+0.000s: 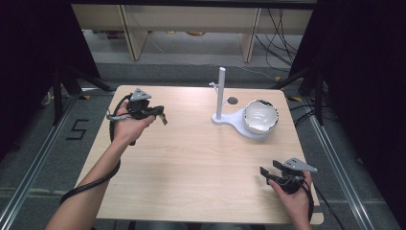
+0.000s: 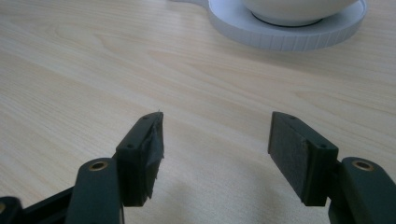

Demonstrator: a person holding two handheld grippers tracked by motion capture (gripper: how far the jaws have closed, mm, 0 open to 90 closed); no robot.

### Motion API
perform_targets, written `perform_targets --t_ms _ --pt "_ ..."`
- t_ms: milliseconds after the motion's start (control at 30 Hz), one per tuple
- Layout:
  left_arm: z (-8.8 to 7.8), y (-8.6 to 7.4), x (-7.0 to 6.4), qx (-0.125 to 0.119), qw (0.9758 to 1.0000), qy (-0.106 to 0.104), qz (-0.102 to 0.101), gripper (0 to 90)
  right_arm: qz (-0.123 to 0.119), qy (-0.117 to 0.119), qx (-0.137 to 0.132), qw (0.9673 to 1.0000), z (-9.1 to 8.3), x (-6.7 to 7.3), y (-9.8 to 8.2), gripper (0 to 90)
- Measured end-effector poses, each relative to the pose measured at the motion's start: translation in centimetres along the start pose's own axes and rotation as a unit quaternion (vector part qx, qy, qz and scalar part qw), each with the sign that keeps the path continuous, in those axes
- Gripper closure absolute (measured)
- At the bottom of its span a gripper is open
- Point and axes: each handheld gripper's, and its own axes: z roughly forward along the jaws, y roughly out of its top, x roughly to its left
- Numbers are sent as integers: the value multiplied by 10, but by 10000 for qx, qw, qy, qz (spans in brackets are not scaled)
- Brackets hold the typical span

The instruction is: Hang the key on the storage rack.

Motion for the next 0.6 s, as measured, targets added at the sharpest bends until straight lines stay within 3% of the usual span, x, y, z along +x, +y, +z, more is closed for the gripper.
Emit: perform_targets --t_ms 167,333,600 --pt "5 9 -6 -50 10000 6 80 890 -15 -41 -18 10000 0 0 0 366" --pt "12 14 -11 -186 9998 -22 -22 890 3 2 -1 10000 -1 0 0 366" --pt "24 23 -15 -266 9996 -20 -14 890 -40 -4 10 10000 -1 -1 0 366"
